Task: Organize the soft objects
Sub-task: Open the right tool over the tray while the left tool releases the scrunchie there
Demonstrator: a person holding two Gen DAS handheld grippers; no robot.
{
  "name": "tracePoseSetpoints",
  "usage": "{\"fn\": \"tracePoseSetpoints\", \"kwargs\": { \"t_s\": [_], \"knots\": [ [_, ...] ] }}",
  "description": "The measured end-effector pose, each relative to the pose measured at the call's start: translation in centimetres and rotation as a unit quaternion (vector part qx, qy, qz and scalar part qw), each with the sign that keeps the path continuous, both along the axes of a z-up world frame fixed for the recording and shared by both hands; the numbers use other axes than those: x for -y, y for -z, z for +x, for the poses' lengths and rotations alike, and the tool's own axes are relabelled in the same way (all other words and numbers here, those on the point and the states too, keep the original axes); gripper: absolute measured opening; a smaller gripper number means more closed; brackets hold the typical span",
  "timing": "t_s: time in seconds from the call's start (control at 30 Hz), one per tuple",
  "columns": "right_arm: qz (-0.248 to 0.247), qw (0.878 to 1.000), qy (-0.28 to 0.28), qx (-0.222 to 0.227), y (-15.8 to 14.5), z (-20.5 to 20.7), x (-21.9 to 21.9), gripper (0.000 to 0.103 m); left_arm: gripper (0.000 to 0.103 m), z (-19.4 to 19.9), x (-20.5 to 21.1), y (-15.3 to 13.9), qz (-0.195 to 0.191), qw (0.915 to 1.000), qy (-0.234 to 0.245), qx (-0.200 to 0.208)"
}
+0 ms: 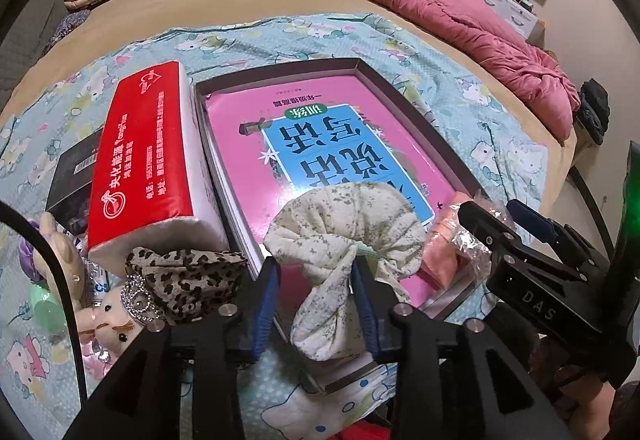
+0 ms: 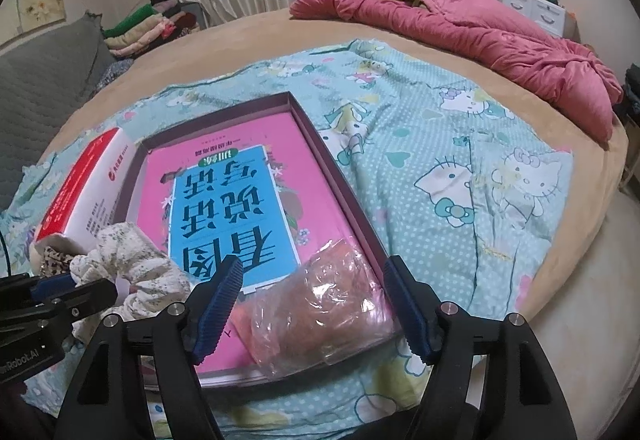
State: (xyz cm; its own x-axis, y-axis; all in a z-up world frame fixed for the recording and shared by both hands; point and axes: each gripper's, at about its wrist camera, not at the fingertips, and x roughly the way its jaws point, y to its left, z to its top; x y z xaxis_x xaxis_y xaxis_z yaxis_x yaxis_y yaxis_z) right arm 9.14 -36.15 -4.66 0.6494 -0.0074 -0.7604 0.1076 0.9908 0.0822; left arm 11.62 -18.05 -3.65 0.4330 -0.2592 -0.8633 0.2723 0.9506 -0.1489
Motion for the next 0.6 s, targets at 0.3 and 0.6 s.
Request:
{"fn": "tracePoseSetpoints", "kwargs": {
  "t_s": [0.3,0.6],
  "knots": [
    [0.004,1.000,0.005,0.019,-0.6,-0.4,0.1,0.075,0.045,-0.1,0.2,-0.7,-0.004,0.9999,0.007,0.009],
    [0.008,1.000,0.006,0.023,-0.8,-0.4,0.1,0.077,0.054,-0.6,0.1,-1.5,0.000,0.9999,0.001,0.016]
  ]
}}
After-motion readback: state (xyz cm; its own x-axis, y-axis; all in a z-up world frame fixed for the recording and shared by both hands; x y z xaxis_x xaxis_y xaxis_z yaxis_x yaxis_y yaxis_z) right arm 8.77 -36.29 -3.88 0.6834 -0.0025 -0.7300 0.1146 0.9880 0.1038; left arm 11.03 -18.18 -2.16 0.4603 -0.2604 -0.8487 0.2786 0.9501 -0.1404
